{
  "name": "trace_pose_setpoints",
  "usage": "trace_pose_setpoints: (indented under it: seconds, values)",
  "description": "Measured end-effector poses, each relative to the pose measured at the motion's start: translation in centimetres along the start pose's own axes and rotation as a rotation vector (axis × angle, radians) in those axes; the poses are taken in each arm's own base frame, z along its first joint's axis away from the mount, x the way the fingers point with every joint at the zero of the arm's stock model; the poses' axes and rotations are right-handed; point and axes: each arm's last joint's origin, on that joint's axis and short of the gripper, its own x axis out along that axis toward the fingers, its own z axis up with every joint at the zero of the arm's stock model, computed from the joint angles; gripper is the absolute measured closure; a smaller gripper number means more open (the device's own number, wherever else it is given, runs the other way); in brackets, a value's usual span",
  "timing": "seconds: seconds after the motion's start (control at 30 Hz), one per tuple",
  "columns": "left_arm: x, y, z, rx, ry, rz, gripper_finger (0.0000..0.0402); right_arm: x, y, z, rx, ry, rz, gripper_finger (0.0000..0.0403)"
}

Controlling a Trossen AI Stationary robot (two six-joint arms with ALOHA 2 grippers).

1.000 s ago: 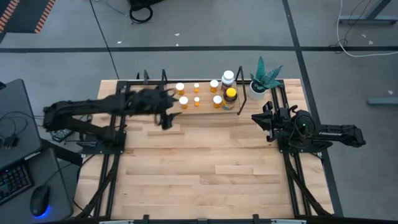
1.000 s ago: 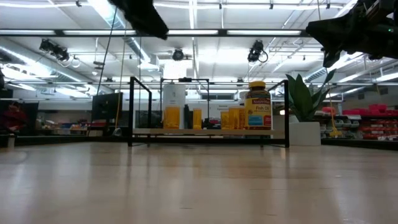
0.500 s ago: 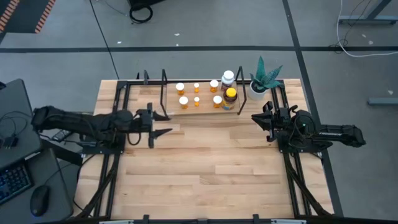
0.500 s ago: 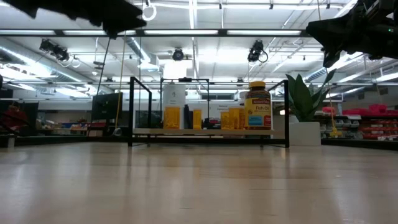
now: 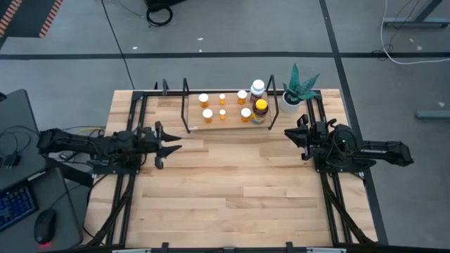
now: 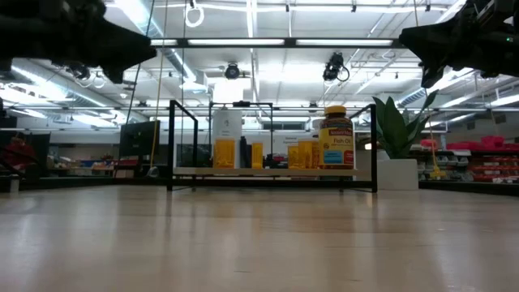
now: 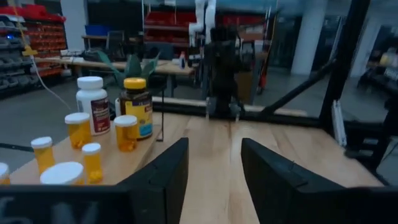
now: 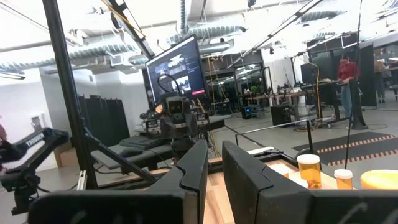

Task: Pick and place medicine bottles onto shelf by color
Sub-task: Return to Home Position

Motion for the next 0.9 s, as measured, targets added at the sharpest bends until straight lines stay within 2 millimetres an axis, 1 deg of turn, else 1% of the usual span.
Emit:
trace_pose_setpoints:
  seconds: [0.13,0.23,0.47,0.63,0.9]
  values:
    - [-1.4,0.4,-1.3,-0.032,-0.069,-0.004,0.0258,0.0,0.0,0.0,0.0,0.0,0.0,0.0346]
    - [-2.1,0.6,-1.7,-0.051,-0.095,-0.007,0.0267,0.0,0.0,0.0,0.0,0.0,0.0,0.0346]
    - [-3.0,0.9,-2.7,-0.042,-0.029,0.018,0.0287,0.0,0.0,0.0,0.0,0.0,0.0,0.0346]
    - [-3.3,1.0,-3.0,-0.049,-0.002,0.033,0.0299,0.0,0.0,0.0,0.0,0.0,0.0,0.0346]
    - [-3.3,0.7,-3.2,-0.036,0.02,-0.002,0.0312,0.0,0.0,0.0,0.0,0.0,0.0,0.0346]
